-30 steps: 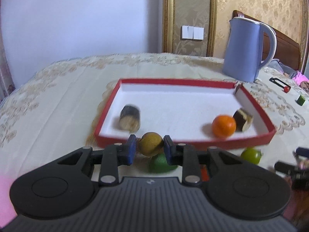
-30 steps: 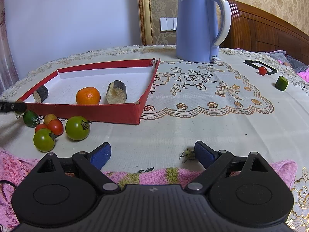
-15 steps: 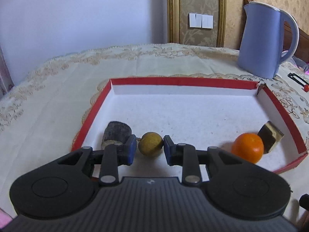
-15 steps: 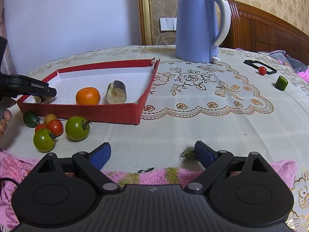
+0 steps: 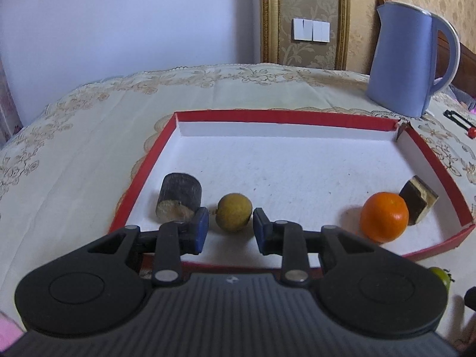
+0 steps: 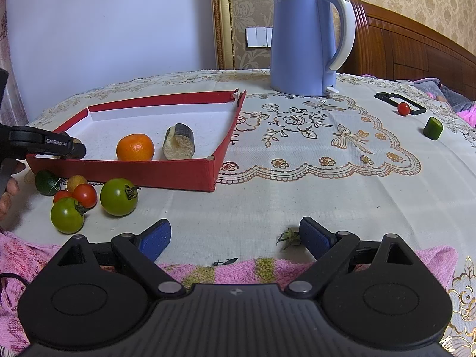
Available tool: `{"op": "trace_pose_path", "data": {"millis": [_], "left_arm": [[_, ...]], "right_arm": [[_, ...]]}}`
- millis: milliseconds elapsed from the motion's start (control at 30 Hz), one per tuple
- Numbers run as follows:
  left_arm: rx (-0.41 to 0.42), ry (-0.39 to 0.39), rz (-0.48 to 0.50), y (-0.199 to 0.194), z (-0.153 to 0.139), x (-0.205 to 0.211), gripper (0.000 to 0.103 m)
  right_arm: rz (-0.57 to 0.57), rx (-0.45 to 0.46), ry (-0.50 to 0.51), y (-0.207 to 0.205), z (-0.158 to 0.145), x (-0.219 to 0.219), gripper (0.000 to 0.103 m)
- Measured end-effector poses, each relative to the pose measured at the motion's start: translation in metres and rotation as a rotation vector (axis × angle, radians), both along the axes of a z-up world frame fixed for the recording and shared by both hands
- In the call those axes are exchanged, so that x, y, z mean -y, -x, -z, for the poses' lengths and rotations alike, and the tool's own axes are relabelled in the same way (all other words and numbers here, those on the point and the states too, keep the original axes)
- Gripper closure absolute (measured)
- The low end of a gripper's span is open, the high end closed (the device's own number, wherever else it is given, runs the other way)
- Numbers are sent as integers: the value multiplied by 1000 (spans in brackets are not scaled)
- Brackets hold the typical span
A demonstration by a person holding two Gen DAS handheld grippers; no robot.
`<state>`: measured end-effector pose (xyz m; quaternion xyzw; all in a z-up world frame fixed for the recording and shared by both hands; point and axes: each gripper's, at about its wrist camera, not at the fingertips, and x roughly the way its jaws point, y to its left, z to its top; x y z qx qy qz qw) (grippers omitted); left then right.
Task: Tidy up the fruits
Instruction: 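Carry the yellowish fruit into the tray and open the left gripper, then withdraw the left gripper from the tray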
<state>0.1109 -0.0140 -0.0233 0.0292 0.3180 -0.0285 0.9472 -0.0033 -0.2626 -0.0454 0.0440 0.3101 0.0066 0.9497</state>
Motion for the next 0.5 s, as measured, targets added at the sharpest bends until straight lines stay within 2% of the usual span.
{"op": "trace_pose_path", "data": {"millis": [267, 500], "left_arm": [[69, 20, -5, 48, -21, -8, 72], [69, 41, -6, 77, -22, -17, 67]], "right_arm": [[1, 1, 0, 0, 0, 0, 9], [3, 2, -1, 0, 0, 0, 9]]}}
